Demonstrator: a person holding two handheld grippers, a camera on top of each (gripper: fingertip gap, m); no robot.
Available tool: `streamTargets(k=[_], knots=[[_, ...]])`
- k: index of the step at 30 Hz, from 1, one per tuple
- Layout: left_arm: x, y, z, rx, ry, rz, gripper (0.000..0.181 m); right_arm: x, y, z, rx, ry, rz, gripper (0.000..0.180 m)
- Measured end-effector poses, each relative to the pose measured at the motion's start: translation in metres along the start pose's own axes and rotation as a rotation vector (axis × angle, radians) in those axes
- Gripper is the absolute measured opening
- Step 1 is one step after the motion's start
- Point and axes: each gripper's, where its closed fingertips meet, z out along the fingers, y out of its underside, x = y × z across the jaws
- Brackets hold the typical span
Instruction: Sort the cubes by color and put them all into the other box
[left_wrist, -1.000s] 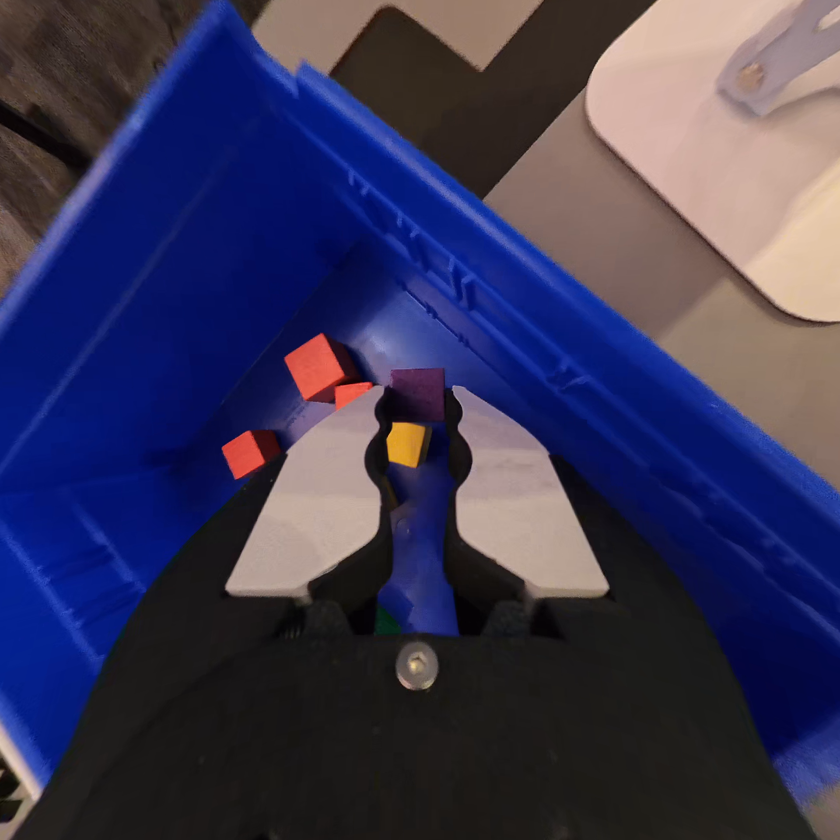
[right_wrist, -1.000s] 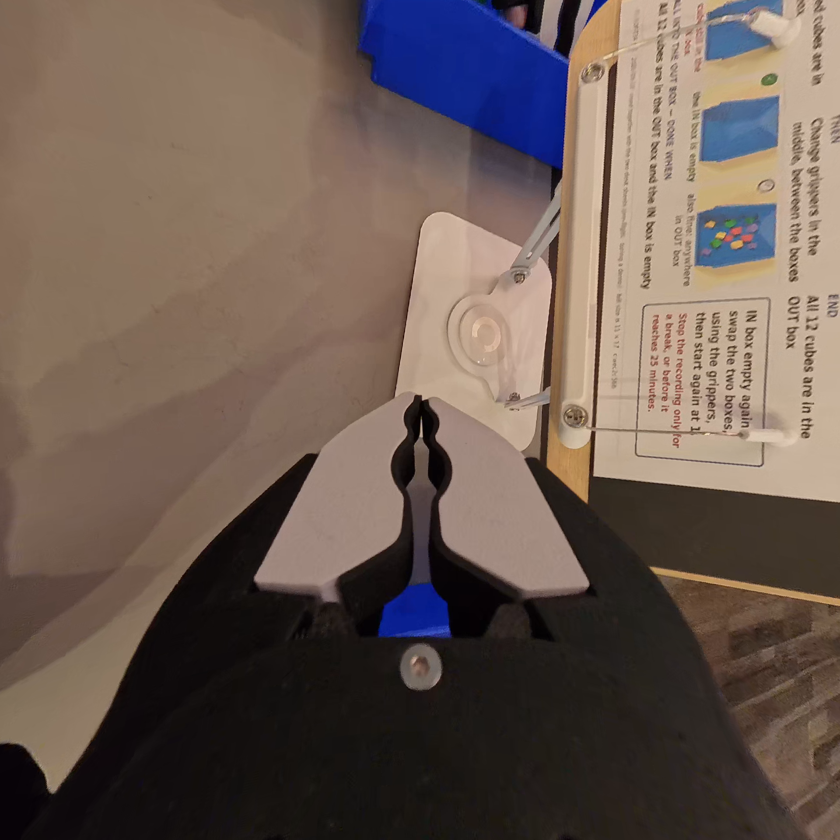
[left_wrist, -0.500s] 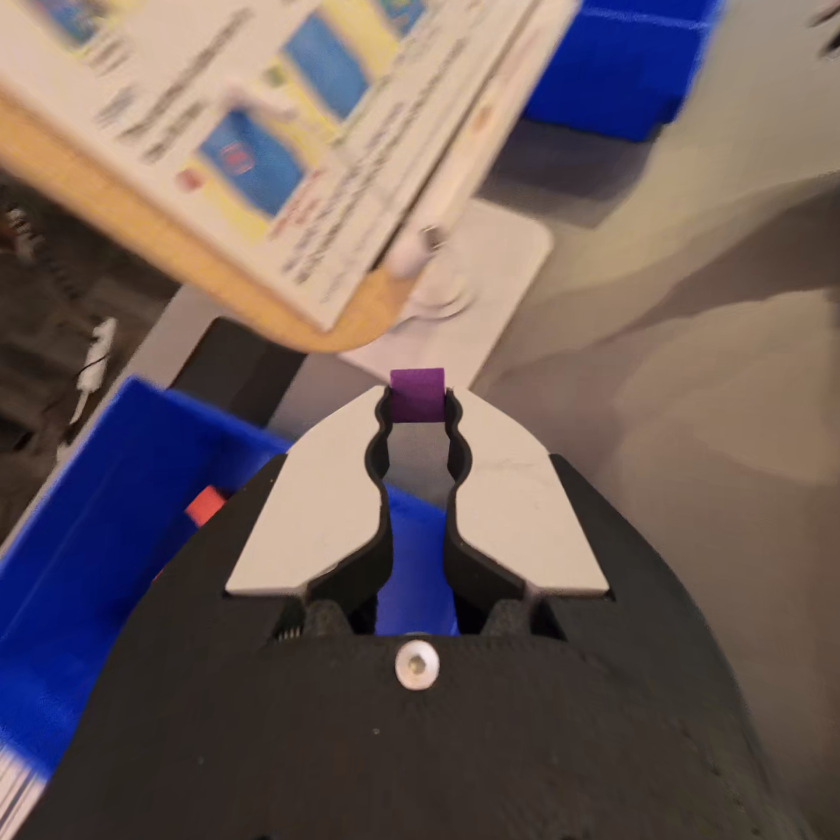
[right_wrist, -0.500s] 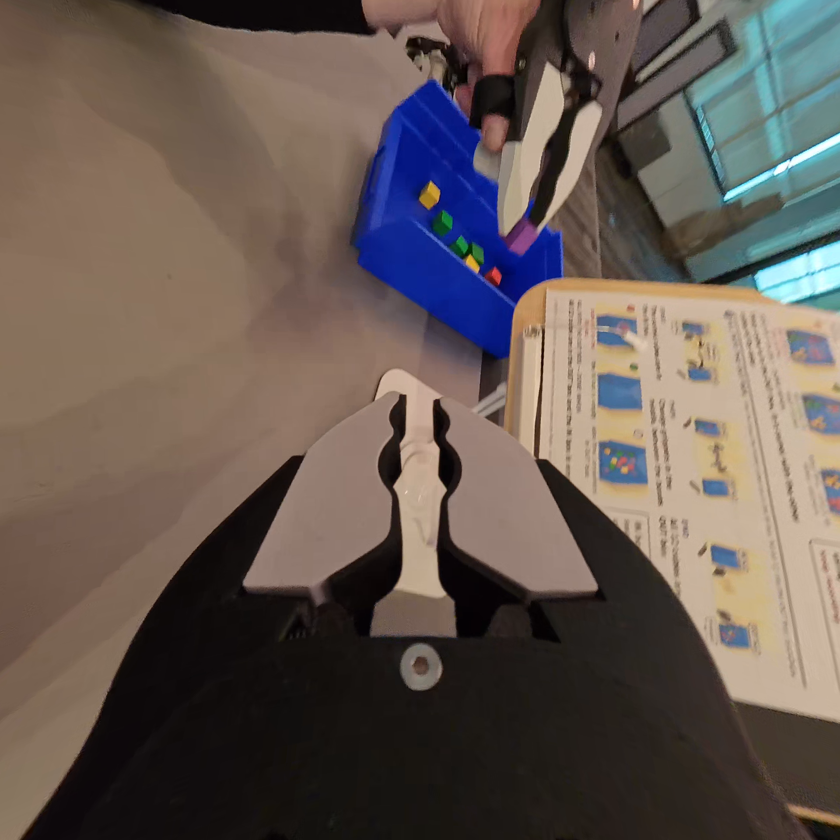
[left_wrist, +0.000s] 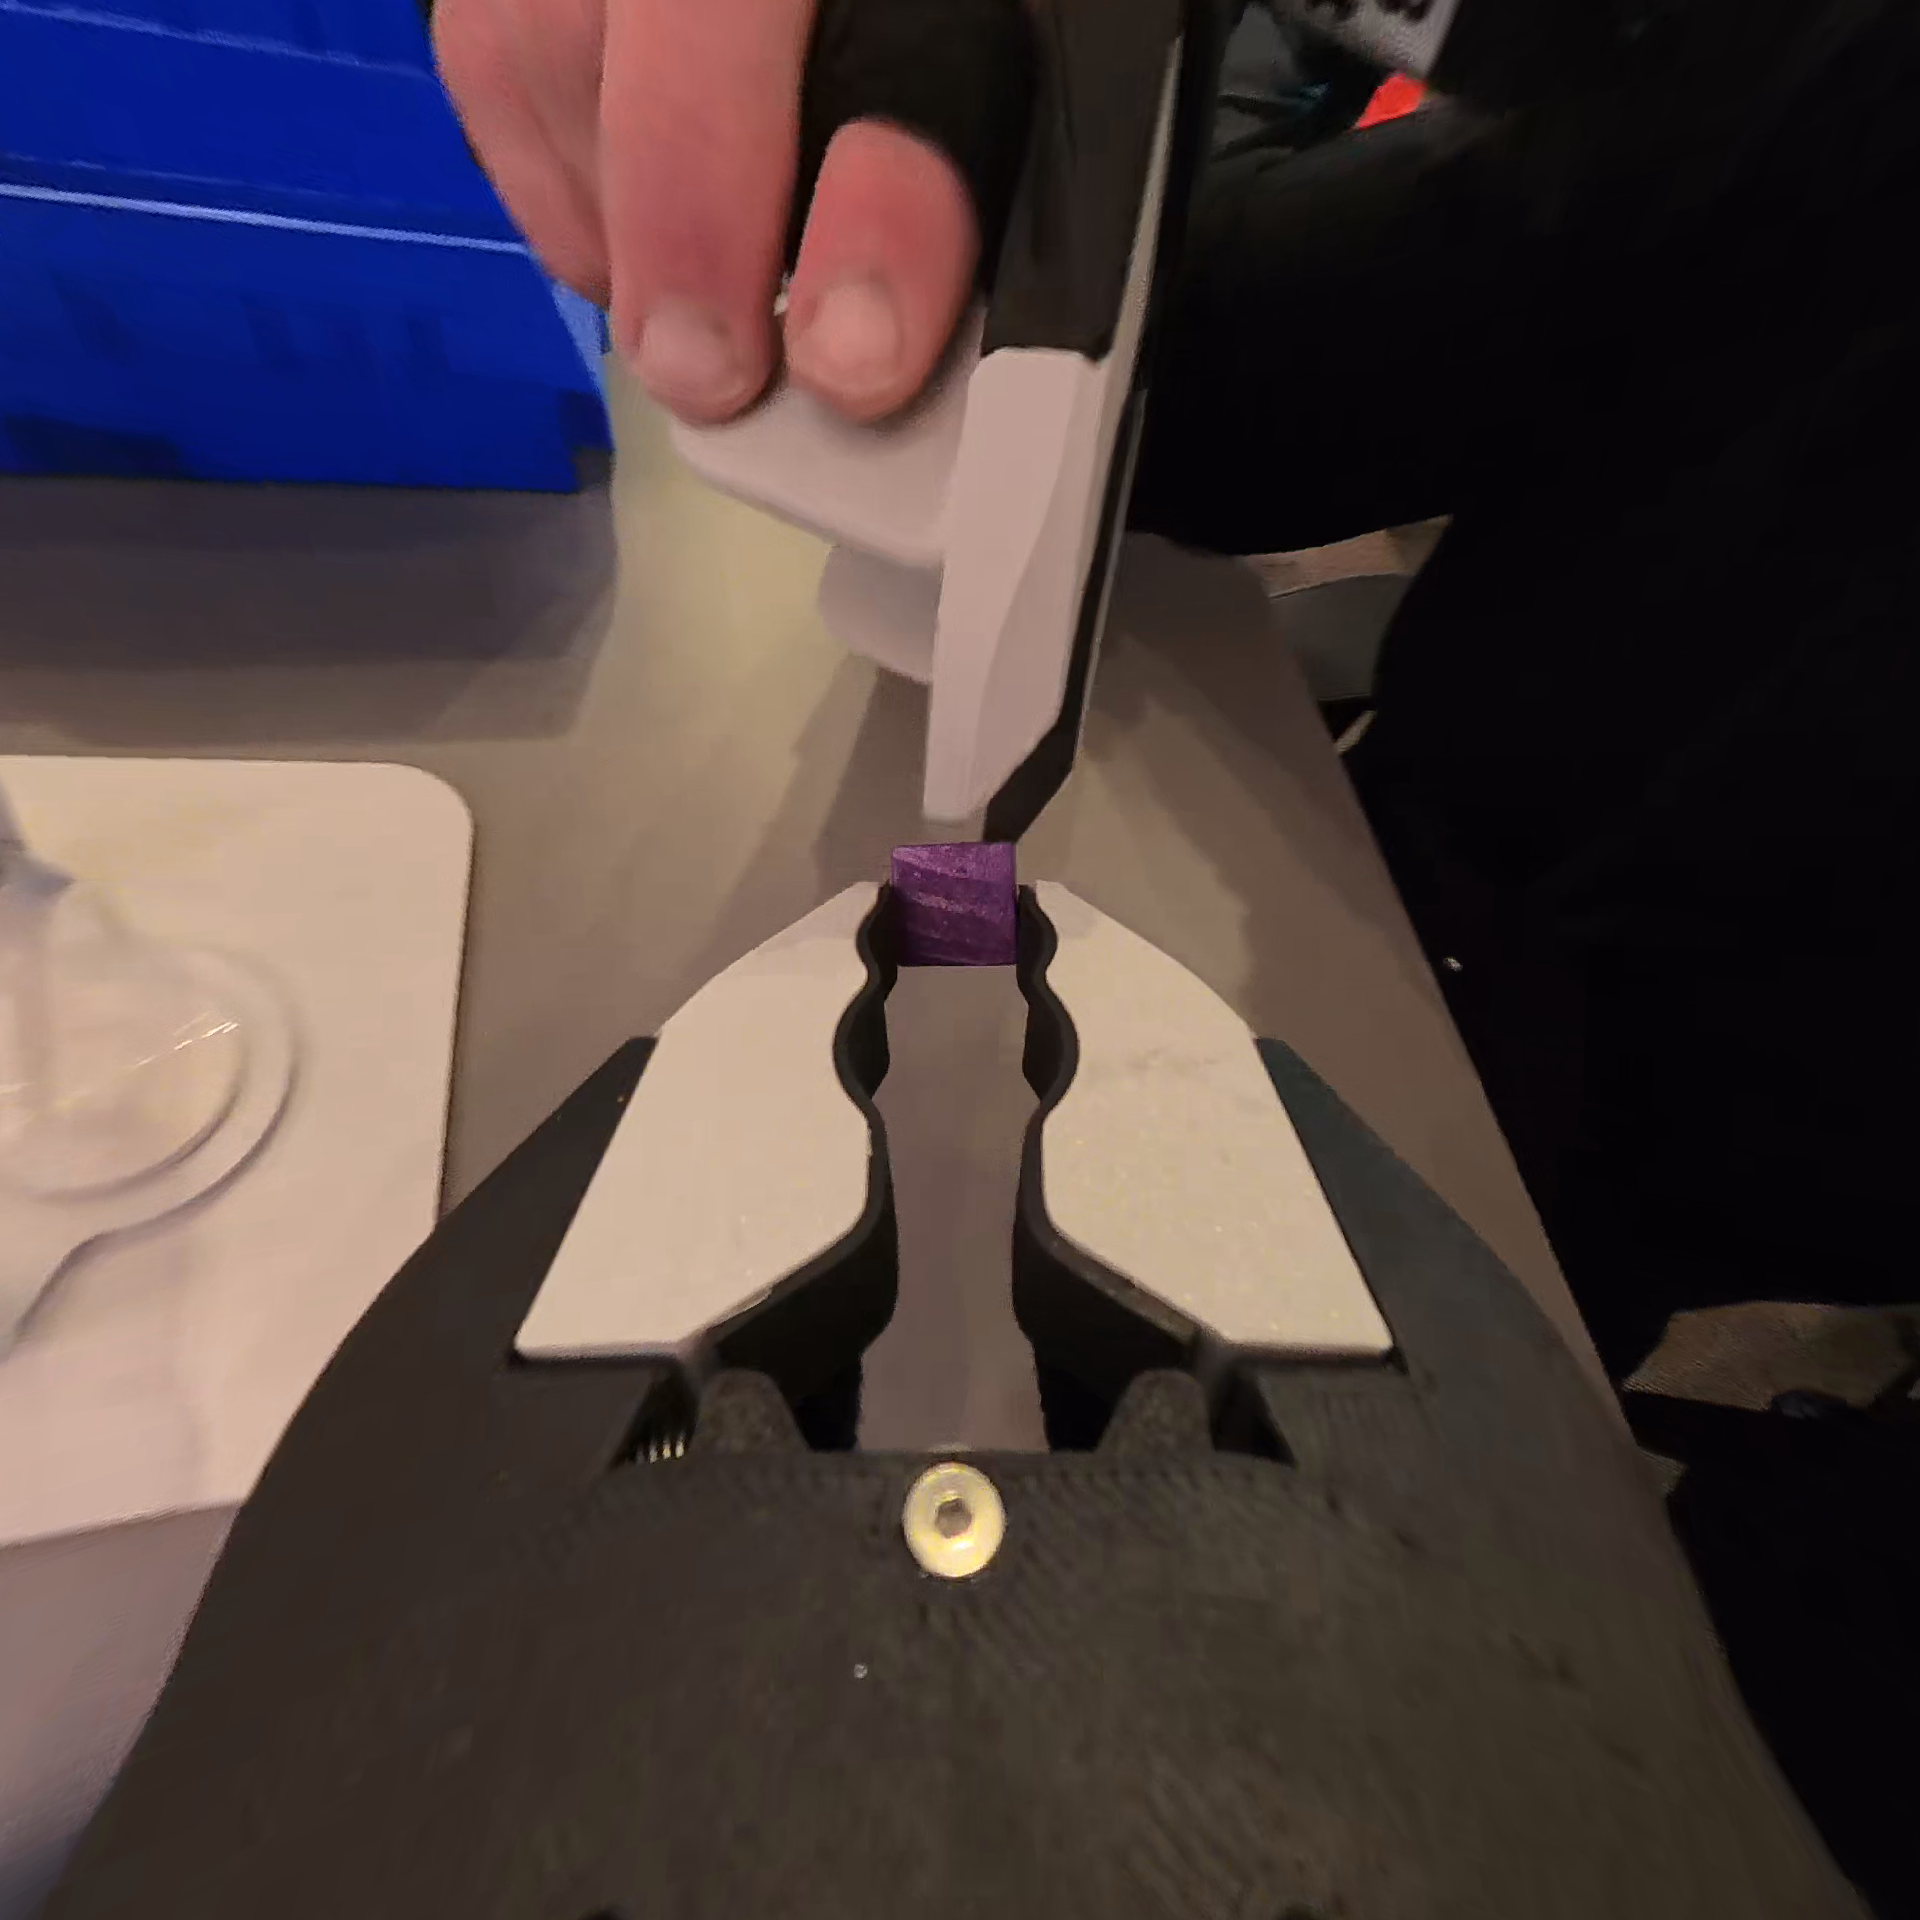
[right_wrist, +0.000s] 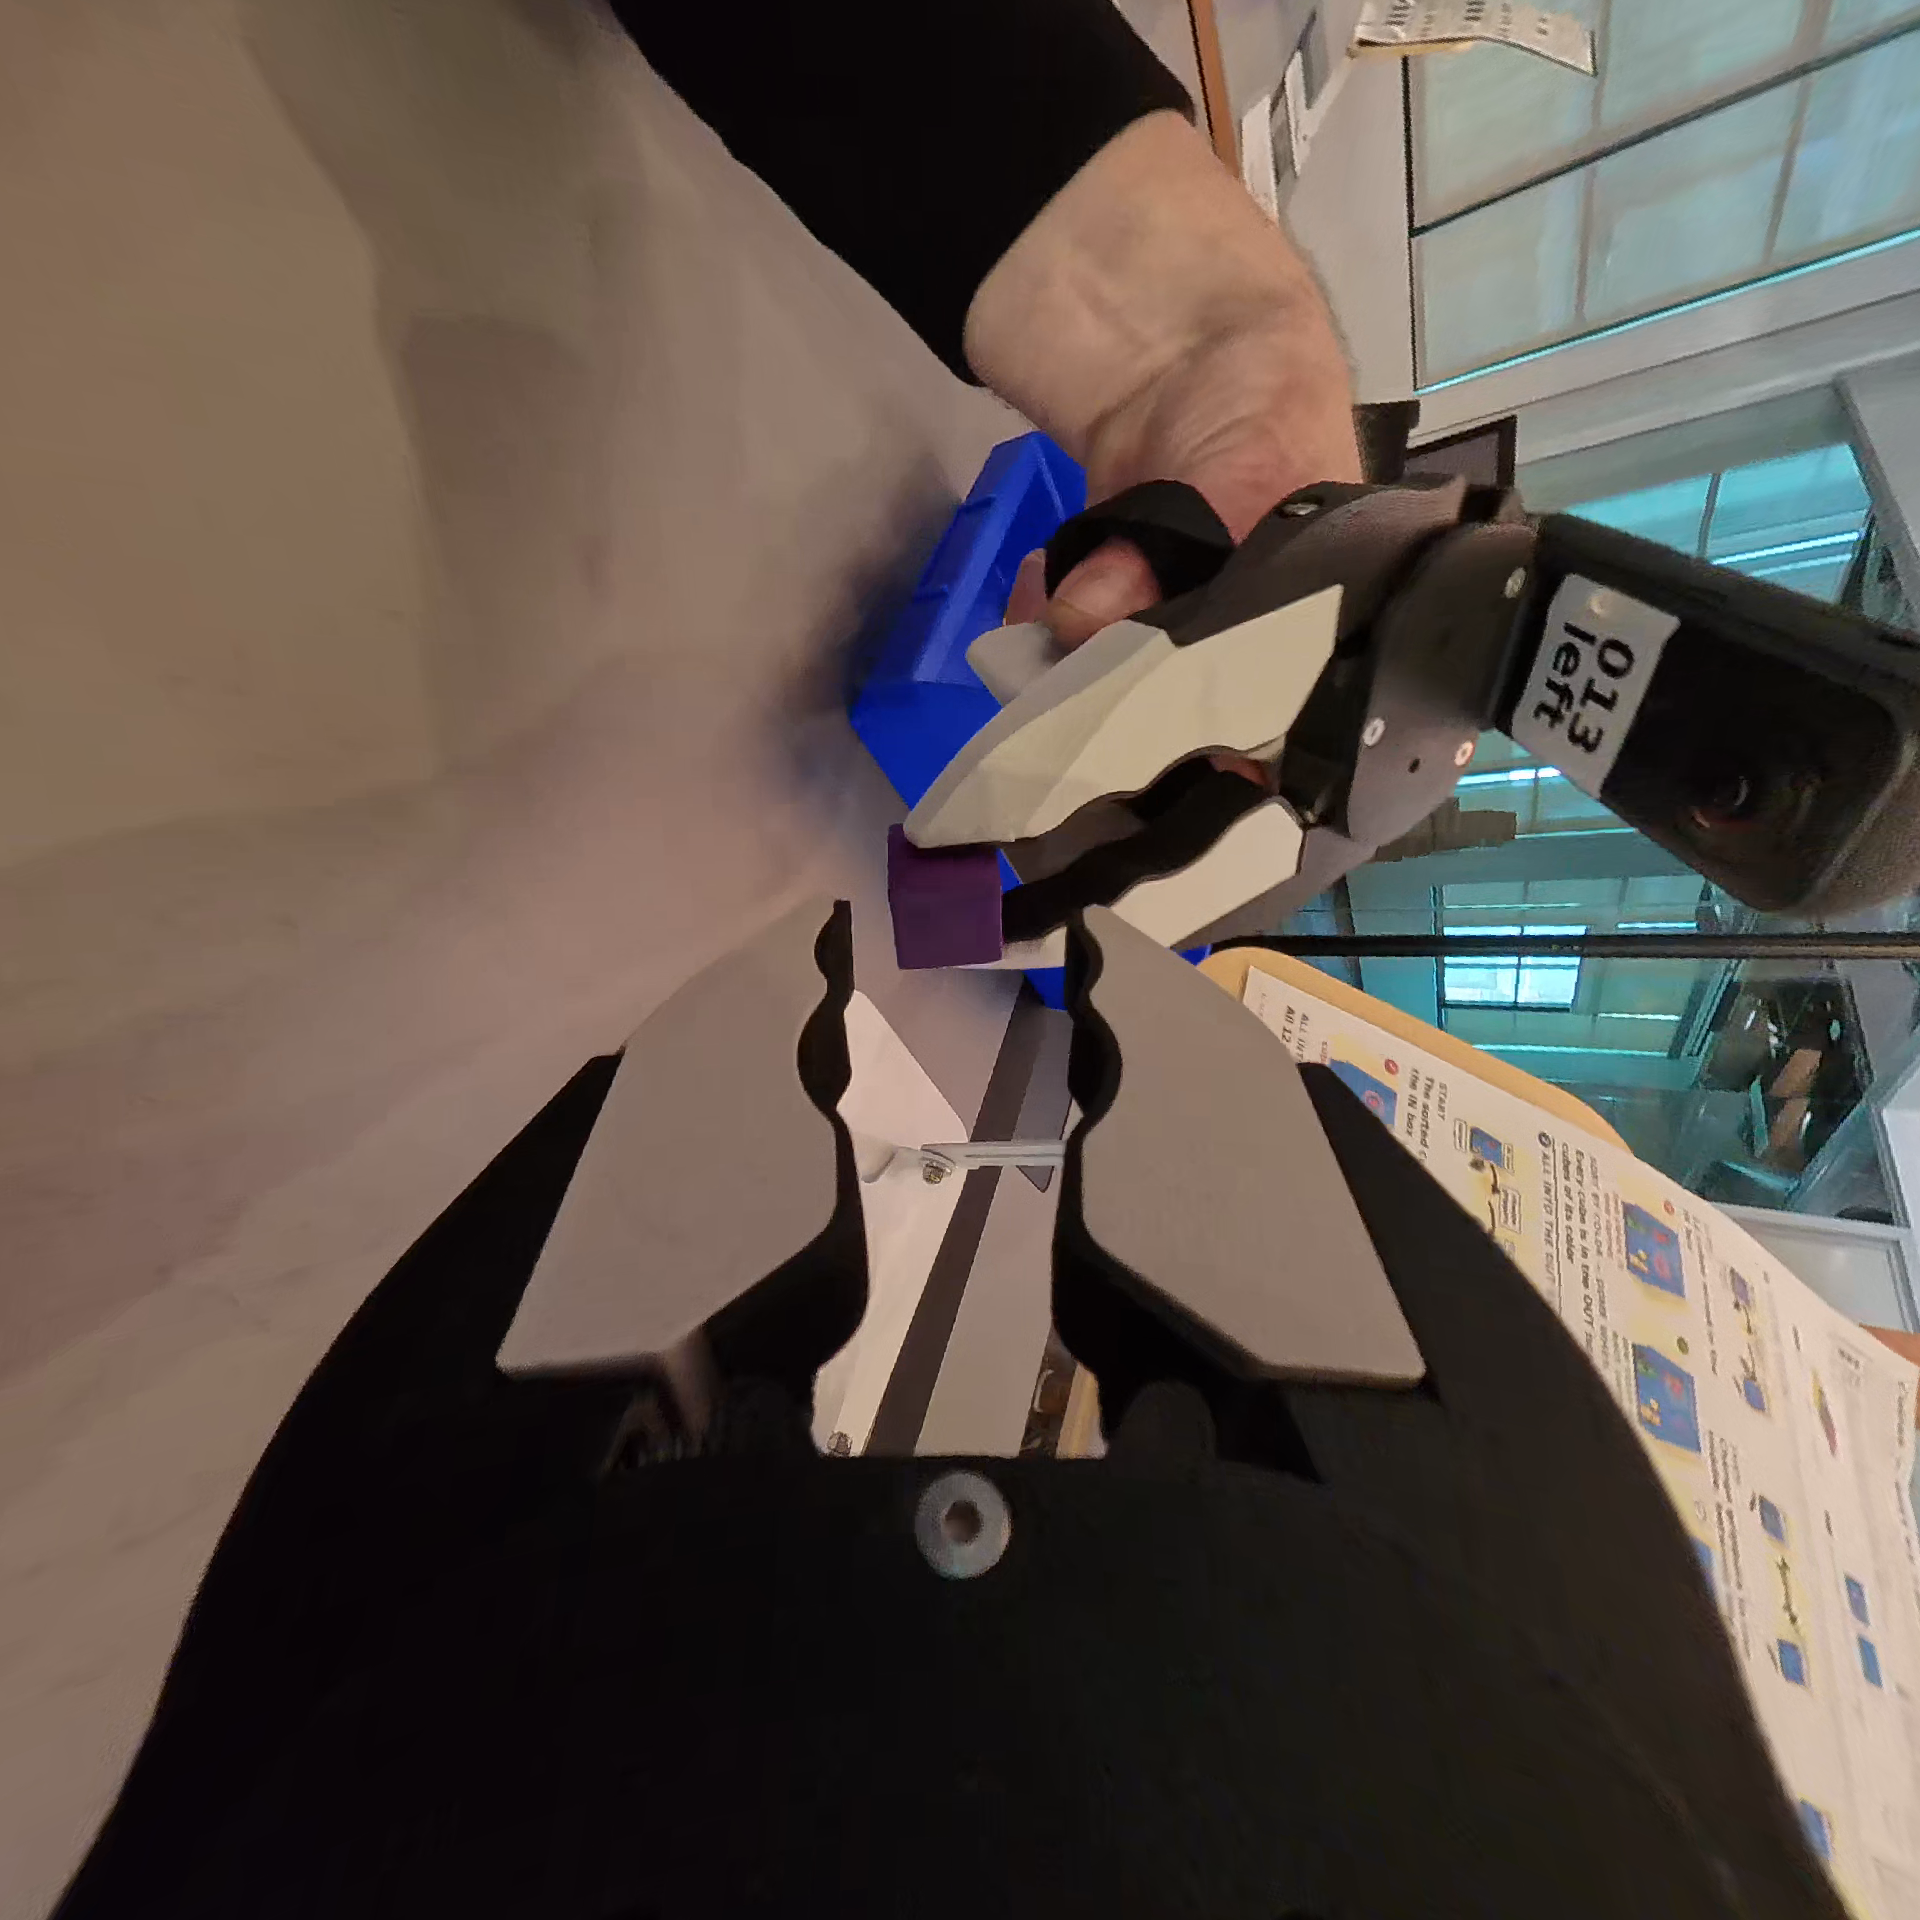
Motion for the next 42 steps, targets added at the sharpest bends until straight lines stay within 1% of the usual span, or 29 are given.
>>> streamTargets(k=[4, 9, 11, 14, 19, 22, 24, 26, 28, 32, 34, 38, 42], knots=[[0.009, -0.004, 0.004, 0.027, 0.066, 0.009, 0.021, -0.01, -0.004, 0.003, 0.011, -0.046, -0.018, 0.038], [0.013, -0.003, 0.008, 0.021, 0.09, 0.017, 0.021, -0.013, -0.01, 0.005, 0.036, -0.06, -0.011, 0.028], [0.017, -0.004, 0.01, 0.021, 0.114, 0.026, 0.021, -0.013, -0.013, 0.005, 0.059, -0.059, -0.001, 0.022], [0.019, -0.003, 0.012, 0.011, 0.12, 0.029, 0.021, -0.015, -0.014, 0.004, 0.055, -0.083, 0.012, 0.022], [0.024, -0.01, 0.011, 0.051, 0.147, 0.023, 0.022, -0.011, -0.018, -0.002, 0.068, -0.081, 0.028, 0.022], [0.022, -0.016, 0.001, 0.081, 0.111, 0.028, 0.034, -0.001, -0.019, -0.015, 0.087, -0.06, 0.061, 0.022], [0.017, -0.019, -0.01, 0.095, 0.044, 0.034, 0.035, 0.01, -0.01, -0.032, 0.061, -0.029, 0.089, 0.022], [0.011, -0.021, -0.021, 0.098, -0.041, 0.052, 0.02, 0.021, 0.007, -0.06, 0.037, -0.017, 0.161, 0.022], [0.01, -0.025, -0.03, 0.111, -0.088, 0.071, 0.0, 0.03, 0.042, -0.091, -0.051, 0.011, 0.233, 0.022], [-0.006, -0.032, -0.035, 0.062, -0.268, 0.103, 0.0, 0.022, 0.129, -0.149, -0.278, 0.012, 0.421, 0.022], [-0.007, -0.036, -0.03, 0.038, -0.298, 0.128, 0.0, 0.01, 0.164, -0.168, -0.346, 0.001, 0.496, 0.022], [-0.014, -0.041, -0.014, -0.039, -0.35, 0.148, 0.0, -0.019, 0.222, -0.185, -0.455, -0.062, 0.635, 0.022], [-0.014, -0.051, 0.009, -0.068, -0.325, 0.169, 0.0, -0.052, 0.267, -0.181, -0.519, -0.162, 0.767, 0.022]])
